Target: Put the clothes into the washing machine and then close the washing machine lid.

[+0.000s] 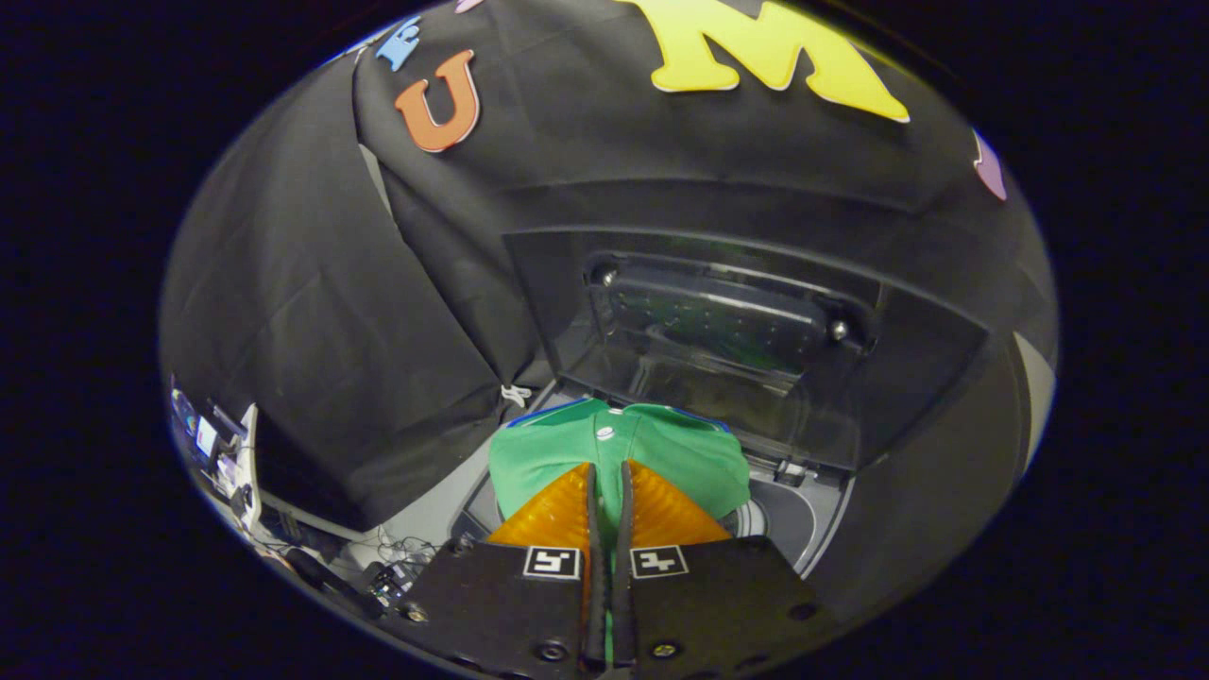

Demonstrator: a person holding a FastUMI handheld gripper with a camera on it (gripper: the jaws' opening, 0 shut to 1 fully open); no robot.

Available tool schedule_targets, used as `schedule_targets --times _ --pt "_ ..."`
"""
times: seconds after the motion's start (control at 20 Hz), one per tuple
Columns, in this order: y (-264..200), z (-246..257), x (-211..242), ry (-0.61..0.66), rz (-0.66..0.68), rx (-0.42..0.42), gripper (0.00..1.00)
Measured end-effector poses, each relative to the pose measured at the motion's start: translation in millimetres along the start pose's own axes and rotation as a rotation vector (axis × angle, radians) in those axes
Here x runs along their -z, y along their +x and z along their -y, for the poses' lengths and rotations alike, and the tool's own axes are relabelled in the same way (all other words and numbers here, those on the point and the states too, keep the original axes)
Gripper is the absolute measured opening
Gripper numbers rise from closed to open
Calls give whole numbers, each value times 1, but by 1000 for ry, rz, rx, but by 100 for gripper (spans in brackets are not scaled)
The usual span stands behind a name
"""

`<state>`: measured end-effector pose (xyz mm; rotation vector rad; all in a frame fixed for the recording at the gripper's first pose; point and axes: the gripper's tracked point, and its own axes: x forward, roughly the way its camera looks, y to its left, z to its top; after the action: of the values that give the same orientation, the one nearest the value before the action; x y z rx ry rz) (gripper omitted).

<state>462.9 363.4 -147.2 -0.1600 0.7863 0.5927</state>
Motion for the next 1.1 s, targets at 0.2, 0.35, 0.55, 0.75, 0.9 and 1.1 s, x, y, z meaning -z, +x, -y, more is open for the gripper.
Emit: schedule_targets --times 0.2,0.35,0.55,0.75,0.9,1.1 --pt "23 6 15 15 2 23 7" --pt "39 11 28 61 -3 55 7" --pt "59 20 49 147 -18 110 7" --pt "76 29 67 223 -38 167 7" --pt "80 32 72 238 -48 195 7" --pt "80 35 75 280 -61 217 7"
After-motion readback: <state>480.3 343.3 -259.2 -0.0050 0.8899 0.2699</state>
